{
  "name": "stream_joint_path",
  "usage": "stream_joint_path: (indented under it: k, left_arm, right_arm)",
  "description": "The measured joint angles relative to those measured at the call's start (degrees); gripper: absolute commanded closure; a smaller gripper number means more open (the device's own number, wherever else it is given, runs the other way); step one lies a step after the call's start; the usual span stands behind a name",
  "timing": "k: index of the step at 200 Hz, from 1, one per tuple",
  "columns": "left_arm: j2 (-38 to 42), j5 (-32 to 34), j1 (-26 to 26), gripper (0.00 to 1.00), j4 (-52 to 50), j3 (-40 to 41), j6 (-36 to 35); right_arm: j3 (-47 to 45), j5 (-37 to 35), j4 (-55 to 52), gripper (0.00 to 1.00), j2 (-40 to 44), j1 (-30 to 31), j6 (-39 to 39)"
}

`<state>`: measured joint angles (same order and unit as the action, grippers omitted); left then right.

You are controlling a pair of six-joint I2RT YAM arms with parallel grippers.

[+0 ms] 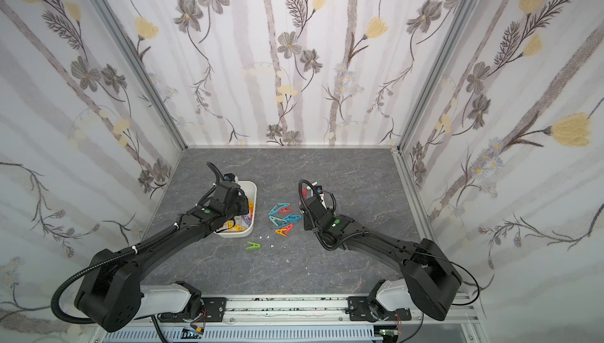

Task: Put the clothespins into the storage box
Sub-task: Place the clothespin in the storage box, then pick up the clothespin from the center of the board.

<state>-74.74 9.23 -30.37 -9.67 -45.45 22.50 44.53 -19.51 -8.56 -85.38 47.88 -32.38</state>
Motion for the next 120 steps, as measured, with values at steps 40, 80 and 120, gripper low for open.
stream_joint_path:
  k: [40, 80, 120]
  left_arm:
    - [0.0, -5.5, -8.9, 0.62, 3.0, 2.5, 1.7]
    - [-8.8, -10.1, -11.9, 0.62, 8.5, 0.3, 3.1]
    - [-23.8, -11.4, -12.0, 0.64, 11.4, -13.8, 2.9]
  right_arm:
    - [-4.8, 11.8, 8.5, 0.49, 3.6, -0.4, 1.0]
    - [-6.3, 14.0, 9.4, 0.5, 4.3, -5.7, 1.3]
    - [-7.0, 13.6, 9.0, 0.5, 4.9, -10.9, 0.9]
